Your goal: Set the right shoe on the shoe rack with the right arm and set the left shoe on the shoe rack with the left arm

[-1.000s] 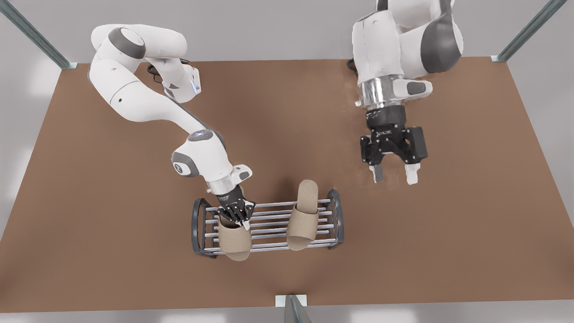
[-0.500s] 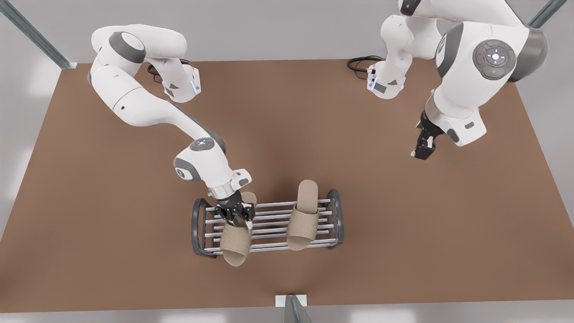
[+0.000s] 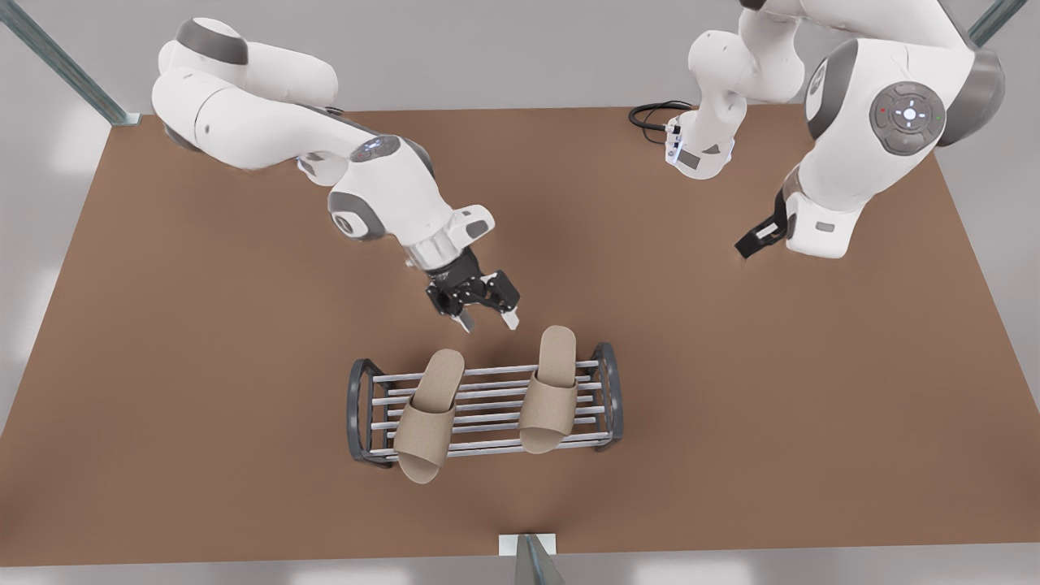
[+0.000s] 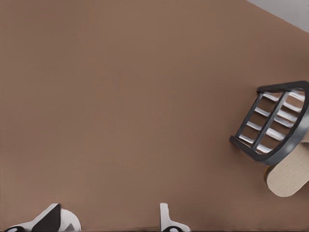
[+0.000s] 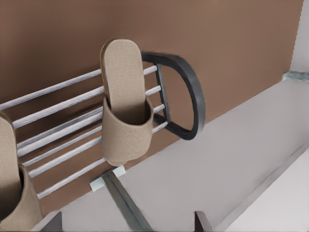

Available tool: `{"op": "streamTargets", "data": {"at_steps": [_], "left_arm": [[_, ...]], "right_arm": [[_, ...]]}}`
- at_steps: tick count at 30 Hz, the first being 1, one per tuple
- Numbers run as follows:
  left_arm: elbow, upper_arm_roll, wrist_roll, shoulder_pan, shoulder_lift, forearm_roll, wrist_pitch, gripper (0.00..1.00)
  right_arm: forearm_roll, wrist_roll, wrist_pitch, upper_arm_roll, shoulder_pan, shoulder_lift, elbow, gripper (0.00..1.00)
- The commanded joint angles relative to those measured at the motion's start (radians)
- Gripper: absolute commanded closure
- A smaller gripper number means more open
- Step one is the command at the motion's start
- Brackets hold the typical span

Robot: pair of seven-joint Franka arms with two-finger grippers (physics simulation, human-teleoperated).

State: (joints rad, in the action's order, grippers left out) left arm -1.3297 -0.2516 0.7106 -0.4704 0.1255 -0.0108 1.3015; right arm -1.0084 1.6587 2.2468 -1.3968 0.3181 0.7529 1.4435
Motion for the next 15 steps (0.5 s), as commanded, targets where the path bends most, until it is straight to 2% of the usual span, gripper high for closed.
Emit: {"op": "streamTargets", "data": {"at_steps": [1,2,3,4,5,6,7,8,9,10,12,15], "left_arm": [[-0.043,0.025,-0.645,0.016,-0.029,0.021,0.079,0.00],[-0.043,0.032,-0.646,0.019,-0.029,0.034,0.079,0.00],[-0.043,0.052,-0.646,0.041,-0.029,0.034,0.077,0.00],[-0.043,0.054,-0.646,0.041,-0.029,0.034,0.076,0.00],[-0.043,0.054,-0.648,0.041,-0.029,0.034,0.076,0.00],[-0.043,0.054,-0.648,0.041,-0.033,0.034,0.074,0.00],[-0.043,0.054,-0.648,0.041,-0.033,0.034,0.073,0.00],[-0.043,0.055,-0.648,0.041,-0.033,0.034,0.071,0.00],[-0.043,0.055,-0.648,0.041,-0.035,0.034,0.070,0.00],[-0.043,0.055,-0.648,0.041,-0.035,0.034,0.070,0.00],[-0.043,0.057,-0.646,0.041,-0.035,0.035,0.068,0.00],[-0.043,0.057,-0.646,0.041,-0.035,0.035,0.065,0.00]], "right_arm": [[0.158,-0.577,-0.450,0.016,-0.046,-0.091,-0.083,0.00],[0.402,-0.648,-0.461,0.249,-0.148,-0.214,-0.138,0.00],[0.580,-0.646,-0.463,0.585,-0.318,-0.342,-0.181,0.00],[0.694,-0.652,-0.451,0.827,-0.376,-0.403,-0.179,0.00],[0.749,-0.652,-0.383,0.984,-0.383,-0.438,-0.172,0.00],[0.821,-0.672,-0.394,1.090,-0.364,-0.477,-0.164,0.00],[1.040,-0.812,-0.438,1.274,-0.364,-0.536,-0.112,0.00],[1.117,-0.959,-0.513,1.381,-0.367,-0.564,-0.089,0.00],[1.117,-1.039,-0.633,1.444,-0.364,-0.567,-0.107,0.00],[1.122,-1.178,-0.691,1.446,-0.298,-0.564,-0.127,0.00],[1.090,-1.342,-0.800,1.452,-0.284,-0.566,-0.138,0.00],[0.959,-1.402,-0.808,1.447,-0.249,-0.564,-0.138,0.00]]}}
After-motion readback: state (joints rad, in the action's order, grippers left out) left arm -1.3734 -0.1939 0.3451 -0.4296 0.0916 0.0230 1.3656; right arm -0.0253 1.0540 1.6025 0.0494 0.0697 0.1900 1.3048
